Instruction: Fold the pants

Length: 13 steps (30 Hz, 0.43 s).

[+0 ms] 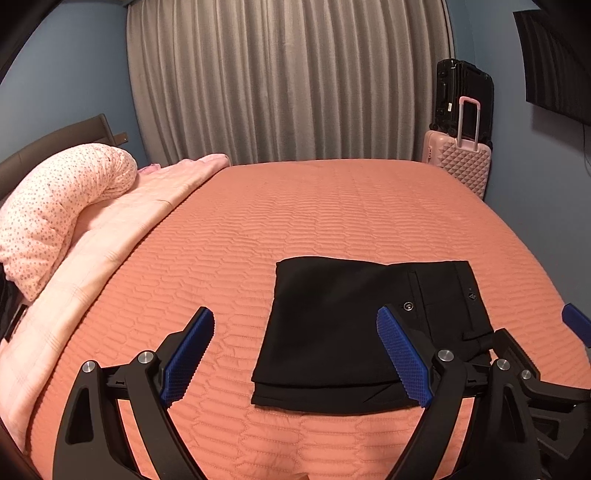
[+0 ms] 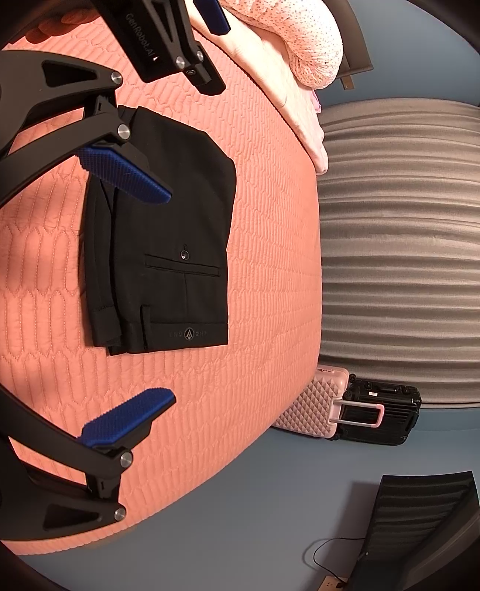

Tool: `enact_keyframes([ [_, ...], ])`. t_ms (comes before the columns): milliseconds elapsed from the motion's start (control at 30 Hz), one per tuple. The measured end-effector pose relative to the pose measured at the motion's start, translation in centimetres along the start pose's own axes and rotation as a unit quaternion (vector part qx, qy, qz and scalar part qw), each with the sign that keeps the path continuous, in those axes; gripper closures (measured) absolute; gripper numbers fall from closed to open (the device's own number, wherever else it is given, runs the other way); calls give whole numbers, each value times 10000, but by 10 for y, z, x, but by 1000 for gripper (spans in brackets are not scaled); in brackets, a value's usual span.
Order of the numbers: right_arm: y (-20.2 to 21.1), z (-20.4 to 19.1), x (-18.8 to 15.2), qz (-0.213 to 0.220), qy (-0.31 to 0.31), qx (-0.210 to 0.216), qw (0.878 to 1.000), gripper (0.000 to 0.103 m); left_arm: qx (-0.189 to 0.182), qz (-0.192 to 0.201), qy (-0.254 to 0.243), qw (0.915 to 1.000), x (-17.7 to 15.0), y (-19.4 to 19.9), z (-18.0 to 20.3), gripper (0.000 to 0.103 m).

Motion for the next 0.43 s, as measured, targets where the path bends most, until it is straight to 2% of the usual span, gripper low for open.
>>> enact_keyframes([
  [100,0,0,0,0,0,9,10000,5,22,36,-13,10000,1,1,-1,11],
  [233,0,-1,0,3,4,17,10000,5,286,103,-160,9994,1,4,0,11],
  [433,1,-2,-2,6,14,23,10000,5,104,43,-69,9999,0,2,1,11],
])
Point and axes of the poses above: each gripper's, at about its wrist camera, not at the fingertips, and y roughly against the way its jaws point, z to its right, x to its top, the point moved 8 cm from there along -y, roughly the way its jaws point, and after that the axes turned 7 degrees about -x, right-handed, at the moved point
